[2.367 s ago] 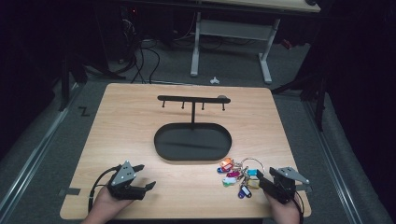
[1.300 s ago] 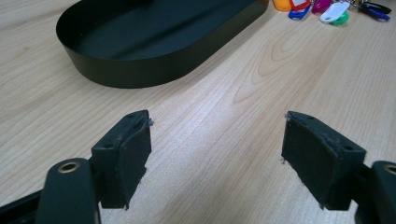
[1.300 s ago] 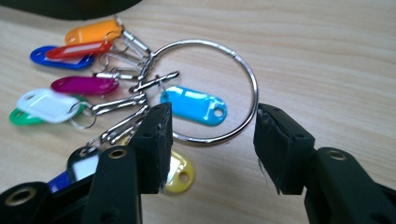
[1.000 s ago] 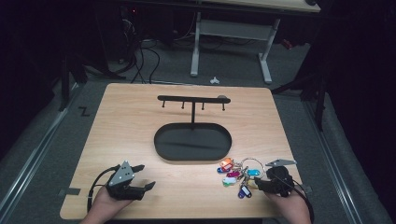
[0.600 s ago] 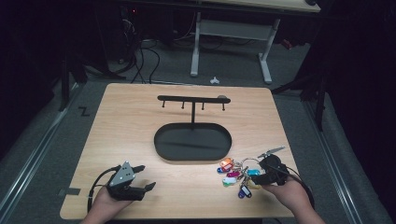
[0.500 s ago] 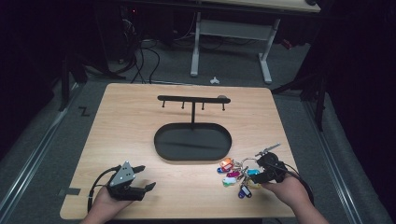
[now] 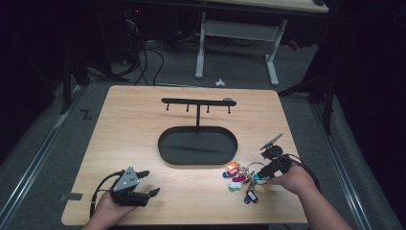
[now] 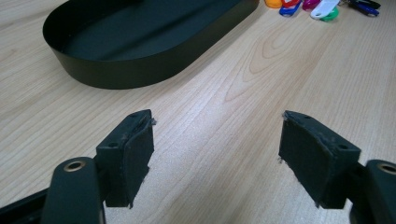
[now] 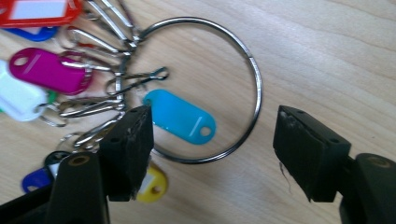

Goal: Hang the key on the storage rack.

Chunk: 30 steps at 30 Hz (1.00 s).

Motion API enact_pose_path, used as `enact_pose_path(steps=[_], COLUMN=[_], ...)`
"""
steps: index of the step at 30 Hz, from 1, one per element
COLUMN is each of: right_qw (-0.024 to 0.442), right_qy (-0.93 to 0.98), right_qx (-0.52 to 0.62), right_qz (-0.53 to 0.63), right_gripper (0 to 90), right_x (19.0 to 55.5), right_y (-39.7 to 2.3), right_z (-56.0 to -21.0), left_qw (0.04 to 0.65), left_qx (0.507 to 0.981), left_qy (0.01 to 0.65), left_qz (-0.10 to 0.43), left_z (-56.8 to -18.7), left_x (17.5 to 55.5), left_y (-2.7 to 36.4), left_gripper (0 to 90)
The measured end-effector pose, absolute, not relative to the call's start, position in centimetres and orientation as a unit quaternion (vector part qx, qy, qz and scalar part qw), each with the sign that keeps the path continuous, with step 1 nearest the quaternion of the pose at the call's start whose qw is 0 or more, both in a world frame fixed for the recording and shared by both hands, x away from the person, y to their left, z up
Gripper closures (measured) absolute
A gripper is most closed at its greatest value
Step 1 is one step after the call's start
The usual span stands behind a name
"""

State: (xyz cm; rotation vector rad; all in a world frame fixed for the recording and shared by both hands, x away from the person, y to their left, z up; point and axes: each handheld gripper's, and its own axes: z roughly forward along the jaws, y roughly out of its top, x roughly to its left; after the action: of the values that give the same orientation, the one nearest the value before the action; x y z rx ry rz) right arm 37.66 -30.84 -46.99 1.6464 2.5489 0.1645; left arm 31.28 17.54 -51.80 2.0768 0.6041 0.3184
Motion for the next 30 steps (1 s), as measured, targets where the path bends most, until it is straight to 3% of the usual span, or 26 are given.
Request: enact_pose_path(steps=[7,13,24,30], right_qw=[0.044,0.039,0.001,-0.005], right_qy=[0.825,0.803,0.803,0.812], right_qx=[0.563,0.594,0.595,0.584], right_qz=[0.033,0.029,0.006,0.003], right_gripper=[53.3,67.3,85.2,85.8], right_x=[38.8,39.7,40.8,41.0], right_y=[-32.1,-32.8,-32.6,-32.6], right_z=[-48.0,-48.3,-48.7,-48.7], left_qw=[0.459,0.457,0.455,0.457], left_qx=[0.845,0.846,0.849,0.847], left_qy=[0.243,0.242,0.239,0.24], left_qz=[0.13,0.129,0.128,0.129], left_z=[-51.8,-51.8,-51.9,-51.8], left_x=[31.3,31.3,31.2,31.2], left_y=[17.5,17.4,17.4,17.5], left_gripper=[27.0,27.2,27.3,27.3])
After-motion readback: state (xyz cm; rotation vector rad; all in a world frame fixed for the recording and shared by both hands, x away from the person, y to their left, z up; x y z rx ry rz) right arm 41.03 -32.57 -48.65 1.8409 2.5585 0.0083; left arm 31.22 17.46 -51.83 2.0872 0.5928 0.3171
